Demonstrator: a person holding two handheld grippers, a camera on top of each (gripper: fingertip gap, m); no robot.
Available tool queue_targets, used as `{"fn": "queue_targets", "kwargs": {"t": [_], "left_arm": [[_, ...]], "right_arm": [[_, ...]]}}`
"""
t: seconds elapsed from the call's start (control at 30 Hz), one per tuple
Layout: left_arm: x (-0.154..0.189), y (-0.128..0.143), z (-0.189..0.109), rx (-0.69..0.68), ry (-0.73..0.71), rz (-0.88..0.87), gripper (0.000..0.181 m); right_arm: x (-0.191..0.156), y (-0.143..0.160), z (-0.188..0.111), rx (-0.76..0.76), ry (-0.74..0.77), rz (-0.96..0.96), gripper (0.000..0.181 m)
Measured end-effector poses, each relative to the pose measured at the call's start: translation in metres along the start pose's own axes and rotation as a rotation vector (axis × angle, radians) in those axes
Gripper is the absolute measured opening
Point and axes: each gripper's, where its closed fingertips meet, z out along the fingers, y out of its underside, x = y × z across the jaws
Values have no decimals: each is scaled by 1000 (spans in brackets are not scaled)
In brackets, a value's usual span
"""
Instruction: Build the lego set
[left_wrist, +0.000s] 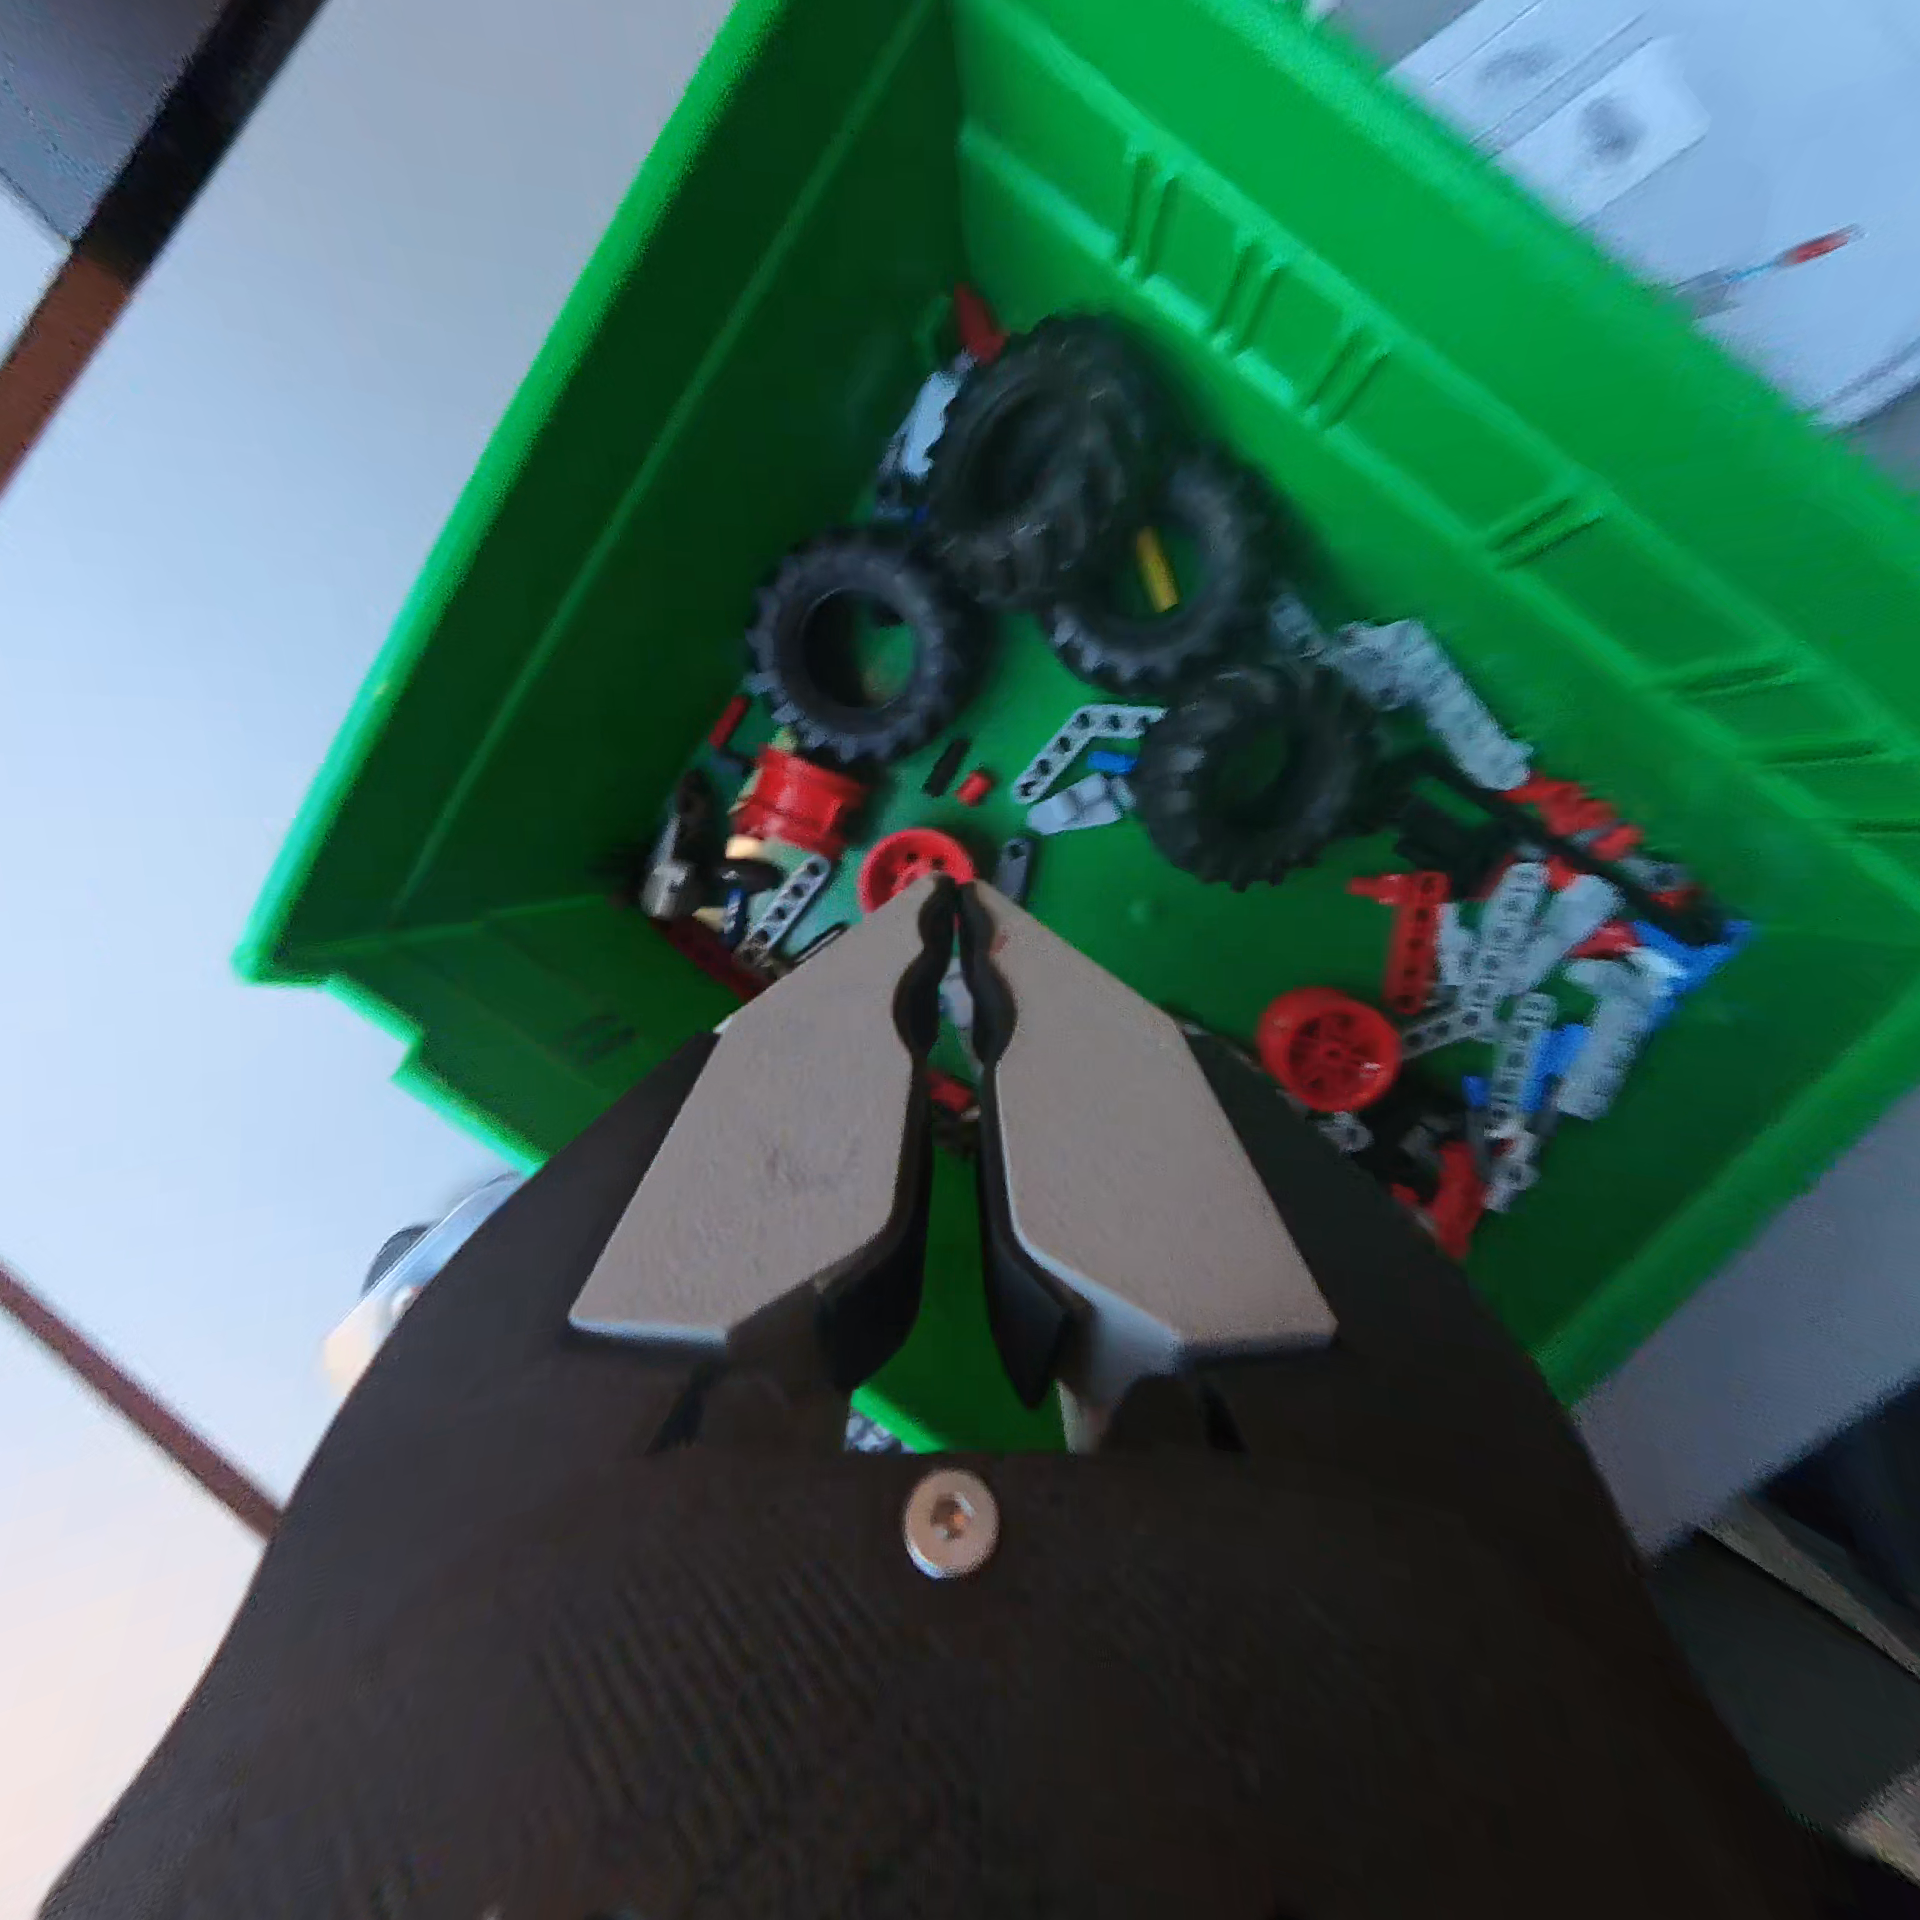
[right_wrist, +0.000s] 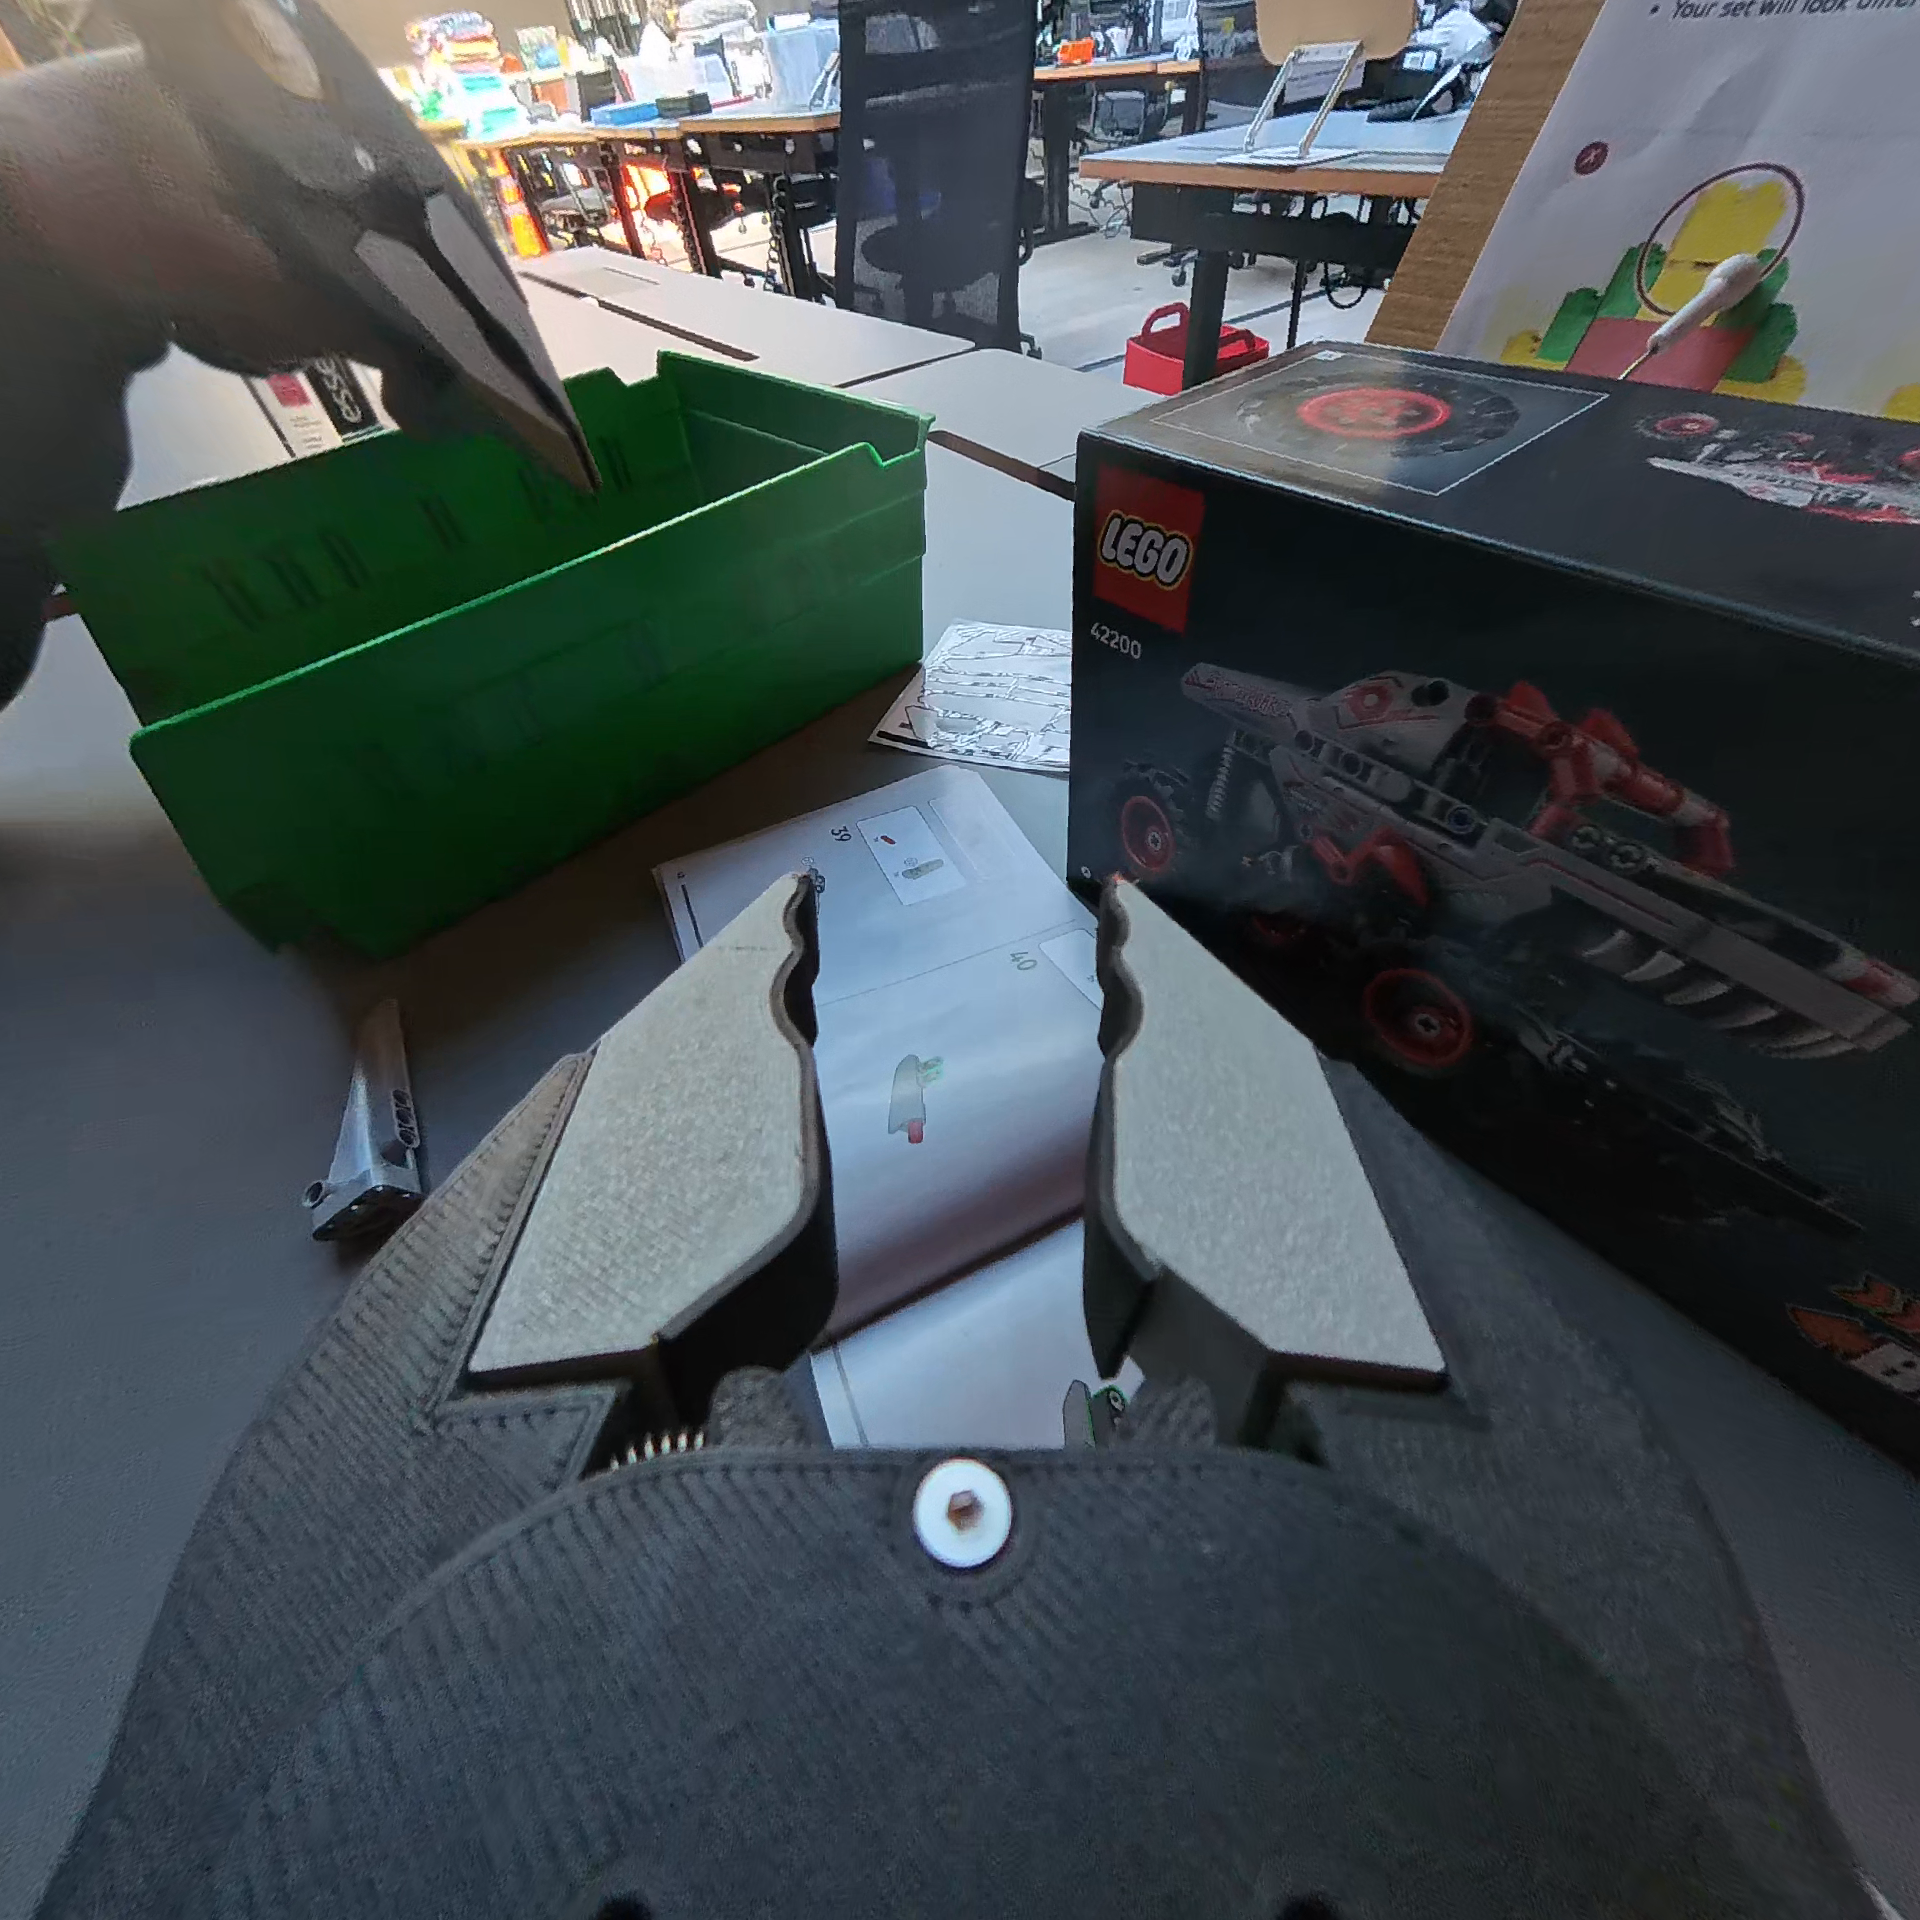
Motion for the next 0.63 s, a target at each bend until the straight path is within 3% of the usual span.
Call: {"fn": "queue_targets", "kwargs": {"t": [0.03,0.13,0.3,0.43,0.53,0.63], "left_arm": [[9,-6,-3,9,49,8,0],[37,-9,-7,-20,103,117,0],[62,8,1,-156,51,227,0],[118,7,5,-140,281,348,0],[130,14,14,-199,269,422,0],[162,15,17,-198,396,477,0]], "right_arm": [[0,1,1,-4,-3,1,51],[0,5,3,-22,-6,0,52],[0,7,5,-24,-14,9,51],[-3,10,8,-37,-29,13,52],[-5,12,11,-48,-36,9,52],[-5,14,12,-58,-37,6,52]]}}
